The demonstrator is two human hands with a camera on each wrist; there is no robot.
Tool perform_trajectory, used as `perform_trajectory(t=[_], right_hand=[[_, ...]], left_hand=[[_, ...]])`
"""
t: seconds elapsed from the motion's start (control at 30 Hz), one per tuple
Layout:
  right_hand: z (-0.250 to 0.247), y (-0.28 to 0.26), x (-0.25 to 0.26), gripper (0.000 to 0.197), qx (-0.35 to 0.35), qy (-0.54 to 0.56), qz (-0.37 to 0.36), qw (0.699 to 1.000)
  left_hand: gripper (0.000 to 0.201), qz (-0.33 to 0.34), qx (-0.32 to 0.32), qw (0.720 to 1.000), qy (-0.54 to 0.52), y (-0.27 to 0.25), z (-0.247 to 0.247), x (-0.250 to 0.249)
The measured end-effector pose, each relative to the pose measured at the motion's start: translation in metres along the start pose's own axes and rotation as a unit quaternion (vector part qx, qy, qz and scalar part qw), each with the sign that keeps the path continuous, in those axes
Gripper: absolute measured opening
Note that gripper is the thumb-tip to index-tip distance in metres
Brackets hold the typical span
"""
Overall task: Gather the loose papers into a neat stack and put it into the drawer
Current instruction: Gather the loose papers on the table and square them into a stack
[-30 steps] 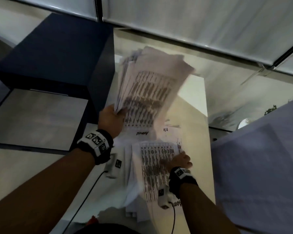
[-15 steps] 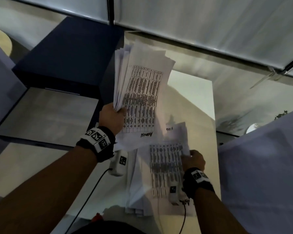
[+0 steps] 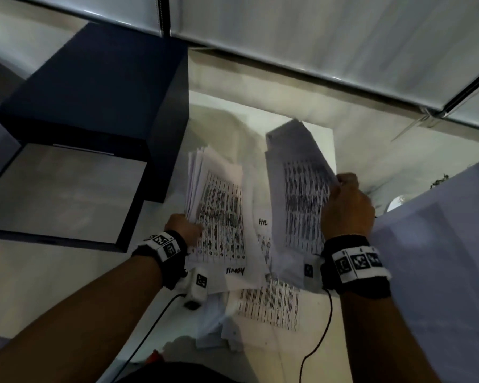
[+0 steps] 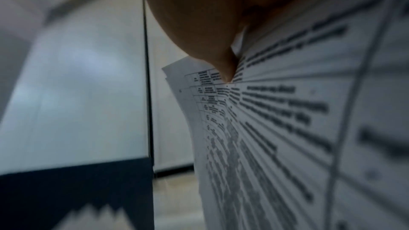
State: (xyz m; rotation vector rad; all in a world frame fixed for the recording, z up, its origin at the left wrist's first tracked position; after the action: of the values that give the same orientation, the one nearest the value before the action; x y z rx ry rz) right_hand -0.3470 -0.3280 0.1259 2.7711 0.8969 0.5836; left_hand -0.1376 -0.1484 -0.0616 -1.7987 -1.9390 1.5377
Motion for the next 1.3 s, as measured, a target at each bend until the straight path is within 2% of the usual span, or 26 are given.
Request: perform_trajectory(t=[0.17, 0.27, 0.33, 0.43, 0.5, 0.57, 0.63, 0.7, 0.77, 0.83, 0.9, 0.97, 1.03, 1.13, 1.2, 1.3], right_hand=[[-0.040, 0.027, 0.019, 0.021, -0.107, 0.063, -0.027, 0.992], [-0.027, 0.037, 0.005, 0.023, -0.100, 0.140, 0.003, 0.985], [0.007, 0.039, -0.011, 0.025, -0.053, 0.172, 0.025, 0.983], [0.080, 0.023, -0.033, 0.024, 0.065, 0.183, 0.056, 0.979], [0.125, 0.003, -0.046, 0.030, 0.141, 0.191, 0.094, 0.967], [0.158, -0.020, -0.051, 0.039, 0.202, 0.201, 0.163, 0.945], [0.183, -0.037, -0.051, 0.042, 0.224, 0.214, 0.203, 0.929], [0.204, -0.043, -0.044, 0.044, 0.219, 0.215, 0.189, 0.933], [0.215, -0.045, -0.028, 0.045, 0.241, 0.203, 0.134, 0.939], [0.219, -0.047, -0.015, 0.047, 0.285, 0.199, 0.104, 0.932], [0.219, -0.048, -0.013, 0.055, 0.306, 0.194, 0.098, 0.927], [0.218, -0.048, -0.022, 0.070, 0.315, 0.193, 0.097, 0.924], [0.206, -0.041, -0.027, 0.086, 0.298, 0.233, 0.107, 0.919], [0.172, -0.023, -0.023, 0.101, 0.214, 0.374, 0.129, 0.893], [0.139, -0.006, -0.013, 0.090, 0.164, 0.451, 0.108, 0.871], [0.088, 0.011, 0.007, 0.051, 0.087, 0.496, 0.059, 0.862]], left_hand=[[0.046, -0.047, 0.044, 0.997, 0.041, 0.007, 0.012, 0.015], [0.043, -0.032, 0.045, 0.998, 0.010, 0.010, 0.014, 0.020], [0.042, -0.026, 0.031, 0.999, -0.034, 0.011, 0.014, 0.022], [0.040, -0.017, 0.017, 0.998, -0.064, 0.009, 0.013, 0.022], [0.035, -0.015, 0.019, 0.997, -0.072, 0.007, 0.014, 0.022], [0.030, -0.020, 0.015, 0.998, -0.062, 0.008, 0.014, 0.022], [0.026, -0.022, 0.025, 0.998, -0.052, 0.010, 0.015, 0.021], [0.021, -0.017, 0.045, 0.998, -0.044, 0.009, 0.018, 0.020], [0.039, 0.014, 0.059, 0.998, -0.031, 0.010, 0.022, 0.021], [0.053, 0.049, 0.037, 0.998, -0.009, 0.010, 0.021, 0.020], [0.054, 0.071, 0.025, 0.997, -0.028, 0.008, 0.017, 0.018], [0.047, 0.109, 0.042, 0.991, -0.072, -0.002, 0.010, 0.009], [0.039, 0.167, 0.062, 0.977, -0.118, -0.021, 0.000, -0.006], [0.035, 0.220, 0.117, 0.943, -0.221, -0.050, -0.022, -0.024], [0.035, 0.244, 0.124, 0.929, -0.248, -0.063, -0.037, -0.035], [0.032, 0.283, 0.113, 0.908, -0.288, -0.079, -0.055, -0.054]])
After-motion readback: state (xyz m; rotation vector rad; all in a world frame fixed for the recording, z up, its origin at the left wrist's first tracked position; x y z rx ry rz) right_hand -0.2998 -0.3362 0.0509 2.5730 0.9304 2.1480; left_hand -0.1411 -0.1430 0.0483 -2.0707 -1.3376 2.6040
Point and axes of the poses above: each hand's wrist, its own y-axis towards the middle knuckle, its own z-axis out of the palm, x = y × z, the point moved 1 cm from there along y, towards the middle knuckle, and after that the axes turned 12 degrees about -z, right-handed, at the moved point
